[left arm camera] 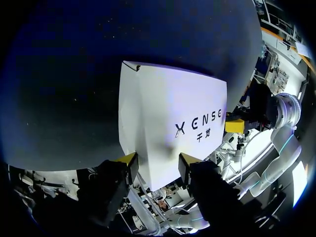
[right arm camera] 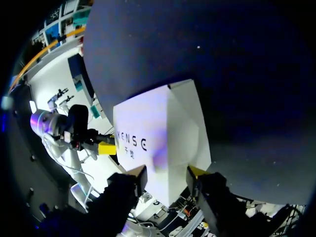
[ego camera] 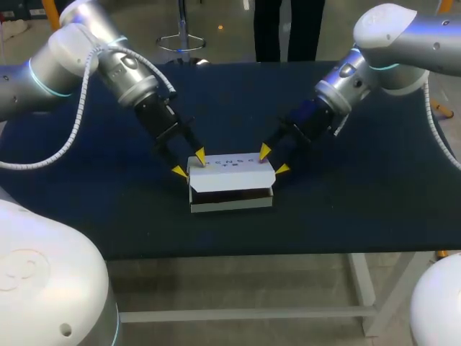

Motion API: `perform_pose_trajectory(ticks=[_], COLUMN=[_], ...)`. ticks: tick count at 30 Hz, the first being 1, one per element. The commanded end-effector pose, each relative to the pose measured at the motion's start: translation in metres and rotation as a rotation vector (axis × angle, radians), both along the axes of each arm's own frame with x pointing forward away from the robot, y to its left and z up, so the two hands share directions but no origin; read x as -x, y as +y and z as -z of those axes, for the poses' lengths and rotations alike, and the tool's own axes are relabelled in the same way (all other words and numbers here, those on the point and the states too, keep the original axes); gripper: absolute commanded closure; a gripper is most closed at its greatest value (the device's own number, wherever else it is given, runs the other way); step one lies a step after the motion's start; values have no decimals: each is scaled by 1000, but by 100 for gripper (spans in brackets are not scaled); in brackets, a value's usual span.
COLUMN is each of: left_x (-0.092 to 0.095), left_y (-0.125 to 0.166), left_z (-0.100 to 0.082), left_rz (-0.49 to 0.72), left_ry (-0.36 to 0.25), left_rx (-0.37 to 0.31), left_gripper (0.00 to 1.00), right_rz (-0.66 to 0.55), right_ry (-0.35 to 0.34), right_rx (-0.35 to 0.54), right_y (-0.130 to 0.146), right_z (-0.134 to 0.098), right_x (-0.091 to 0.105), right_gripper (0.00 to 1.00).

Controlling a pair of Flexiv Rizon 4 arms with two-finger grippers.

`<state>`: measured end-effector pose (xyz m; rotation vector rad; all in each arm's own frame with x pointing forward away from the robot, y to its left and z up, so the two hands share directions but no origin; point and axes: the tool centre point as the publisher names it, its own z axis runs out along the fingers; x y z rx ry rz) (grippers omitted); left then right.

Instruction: Assemble the packaging by folding the flat box into shape, placing the metal phone stand inside, and closing the box properly

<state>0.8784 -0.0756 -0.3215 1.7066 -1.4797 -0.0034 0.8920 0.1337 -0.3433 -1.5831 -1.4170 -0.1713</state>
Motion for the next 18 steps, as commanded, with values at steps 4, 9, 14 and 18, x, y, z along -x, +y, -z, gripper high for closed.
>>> perform_pose_trajectory(ticks=[4,9,14,18], left_x=[-4,-4,-4,-4], left_y=[-1,-4,-6,-6], left_z=[3,3,2,0], left_rz=[5,12,15,13], left_ry=[18,25,32,37], left_rx=[8,12,12,12], left_gripper=[45,45,45,44], right_rz=[-19,-33,-32,-29], right_ry=[28,34,34,32], right_rx=[3,1,-6,-8], right_y=[3,10,11,11], right_z=[5,6,4,2], right_x=[-6,-6,-6,-5], right_gripper=[44,44,44,44])
